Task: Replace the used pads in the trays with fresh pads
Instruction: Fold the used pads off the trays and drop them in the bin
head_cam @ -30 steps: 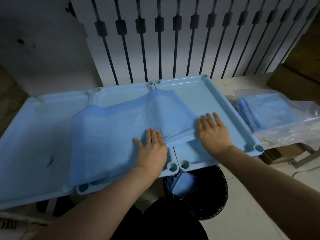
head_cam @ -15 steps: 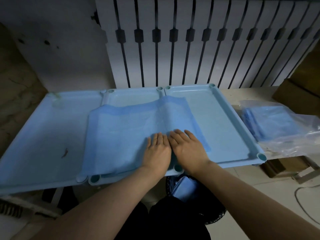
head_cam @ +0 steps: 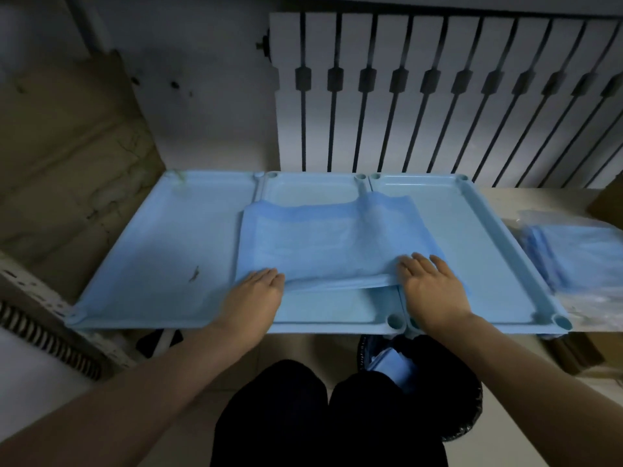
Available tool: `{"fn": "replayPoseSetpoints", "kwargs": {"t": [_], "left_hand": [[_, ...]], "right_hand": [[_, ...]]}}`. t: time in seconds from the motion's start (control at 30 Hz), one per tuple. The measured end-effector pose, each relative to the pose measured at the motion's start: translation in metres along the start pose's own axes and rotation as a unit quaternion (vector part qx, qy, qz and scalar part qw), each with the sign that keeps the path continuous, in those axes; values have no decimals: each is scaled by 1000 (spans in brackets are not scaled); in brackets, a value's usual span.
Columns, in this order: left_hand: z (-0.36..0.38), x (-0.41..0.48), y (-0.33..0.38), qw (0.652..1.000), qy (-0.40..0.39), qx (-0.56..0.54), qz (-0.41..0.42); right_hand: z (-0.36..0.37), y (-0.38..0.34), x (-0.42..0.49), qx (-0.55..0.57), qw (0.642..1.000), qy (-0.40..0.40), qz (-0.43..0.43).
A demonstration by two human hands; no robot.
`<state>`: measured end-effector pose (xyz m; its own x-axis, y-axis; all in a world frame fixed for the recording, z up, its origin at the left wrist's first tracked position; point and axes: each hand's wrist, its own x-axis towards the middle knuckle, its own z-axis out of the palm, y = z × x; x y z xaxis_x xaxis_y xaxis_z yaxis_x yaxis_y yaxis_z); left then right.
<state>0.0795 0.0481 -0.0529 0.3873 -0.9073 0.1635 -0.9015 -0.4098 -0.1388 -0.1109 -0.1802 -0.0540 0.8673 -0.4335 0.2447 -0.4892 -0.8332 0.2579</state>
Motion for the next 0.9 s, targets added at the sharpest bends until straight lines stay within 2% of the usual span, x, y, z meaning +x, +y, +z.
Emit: {"fn": "replayPoseSetpoints", "kwargs": {"t": [0.07, 0.13, 0.27, 0.37, 0.43, 0.6, 0.7, 0.77, 0.9], "left_hand": [[-1, -5, -8, 1000, 5, -25, 3], [-2, -9, -7, 999, 28, -32, 1], [-2, -9, 2, 997, 57, -41, 1], [-4, -9, 2, 997, 73, -32, 7], [-9, -16, -5, 997, 81, -16, 11], [-6, -48, -44, 999, 45, -13, -7], [-4, -63, -64, 999, 8, -16, -47], [-7, -66, -64, 997, 13, -24, -69], [-23, -54, -29, 995, 47, -83, -21]], "right_hand": [[-5, -15, 1, 29, 998, -47, 1], [-11, -41, 4, 61, 995, -63, -41], [-22, -109, 17, 123, 987, 22, -103], [-27, -142, 27, 112, 985, 48, -123], [-26, -145, 30, 99, 986, 53, -121], [-16, -130, 28, 85, 987, 65, -117], [-15, -131, 26, 81, 988, 63, -116], [-16, -134, 26, 83, 988, 63, -117], [-19, -139, 26, 84, 986, 72, -125]]}}
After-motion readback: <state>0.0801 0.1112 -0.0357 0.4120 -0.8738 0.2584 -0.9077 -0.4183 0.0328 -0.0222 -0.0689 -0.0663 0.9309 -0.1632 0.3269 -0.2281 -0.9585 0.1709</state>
